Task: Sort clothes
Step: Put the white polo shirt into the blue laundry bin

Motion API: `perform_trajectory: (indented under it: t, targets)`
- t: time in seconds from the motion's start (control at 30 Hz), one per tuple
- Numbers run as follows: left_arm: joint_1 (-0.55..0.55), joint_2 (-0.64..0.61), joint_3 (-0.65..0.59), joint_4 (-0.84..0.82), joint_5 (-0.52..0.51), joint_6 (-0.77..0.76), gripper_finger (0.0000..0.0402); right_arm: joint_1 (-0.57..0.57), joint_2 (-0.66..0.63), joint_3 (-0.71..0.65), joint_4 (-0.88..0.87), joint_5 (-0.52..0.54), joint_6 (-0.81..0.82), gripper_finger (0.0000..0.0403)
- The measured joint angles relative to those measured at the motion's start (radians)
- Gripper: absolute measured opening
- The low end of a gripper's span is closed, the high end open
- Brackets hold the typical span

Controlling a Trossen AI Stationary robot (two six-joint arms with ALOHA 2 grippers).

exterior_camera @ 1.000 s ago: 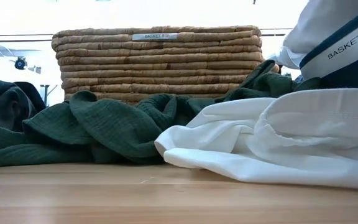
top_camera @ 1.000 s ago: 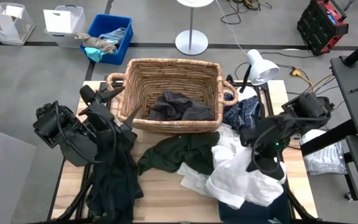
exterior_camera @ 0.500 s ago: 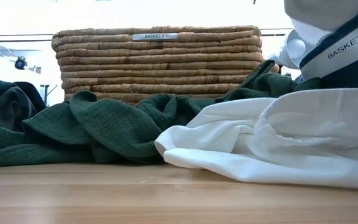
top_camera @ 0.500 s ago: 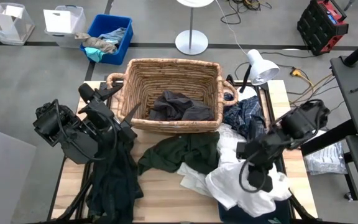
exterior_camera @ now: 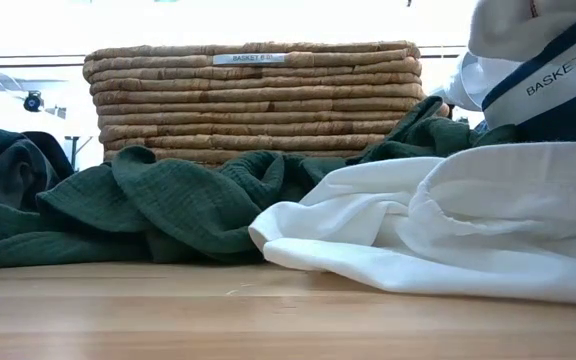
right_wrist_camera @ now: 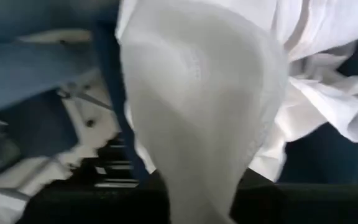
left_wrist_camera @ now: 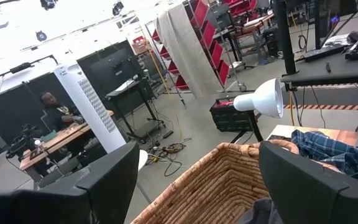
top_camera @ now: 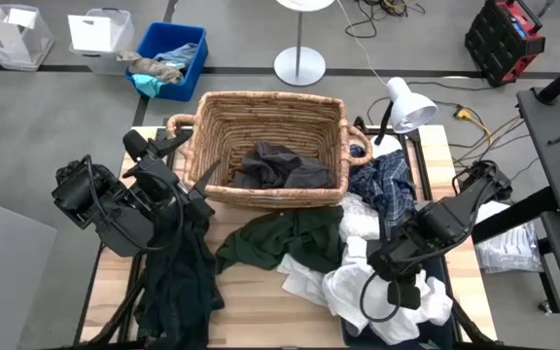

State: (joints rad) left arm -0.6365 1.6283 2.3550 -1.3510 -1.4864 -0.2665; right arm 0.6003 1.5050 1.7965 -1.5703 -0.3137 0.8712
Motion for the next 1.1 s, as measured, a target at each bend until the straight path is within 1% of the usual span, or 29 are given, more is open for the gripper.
perform_trajectory:
  t: [0.3, 0.57, 0.7, 0.77, 0.83, 0.97, 1.1]
  targets:
    - [0.000, 0.000, -0.001, -0.004, 0.001, -0.001, 0.0304, 0.000, -0.001, -0.207, 0.000, -0.001, -0.158, 0.0009]
    - [0.000, 0.000, -0.001, -0.011, 0.003, -0.003, 0.0304, 0.004, 0.000, -0.342, 0.013, 0.000, -0.289, 0.0009]
    - [0.000, 0.000, -0.001, -0.013, 0.004, -0.004, 0.0304, 0.008, 0.001, -0.366, 0.016, -0.016, -0.311, 0.0017]
    - [0.000, 0.000, -0.001, -0.012, 0.004, -0.004, 0.0304, 0.008, -0.007, -0.366, 0.017, -0.050, -0.290, 0.0033]
    - [0.000, 0.000, -0.001, -0.013, 0.004, -0.004, 0.0304, 0.008, -0.018, -0.366, 0.016, -0.090, -0.256, 0.0057]
    - [0.000, 0.000, -0.001, -0.021, 0.004, -0.004, 0.0304, 0.015, -0.049, -0.354, 0.010, -0.154, -0.166, 0.0125]
    - [0.002, 0.000, -0.001, -0.022, 0.004, -0.004, 0.0304, 0.016, -0.089, -0.301, -0.002, -0.163, -0.060, 0.0194]
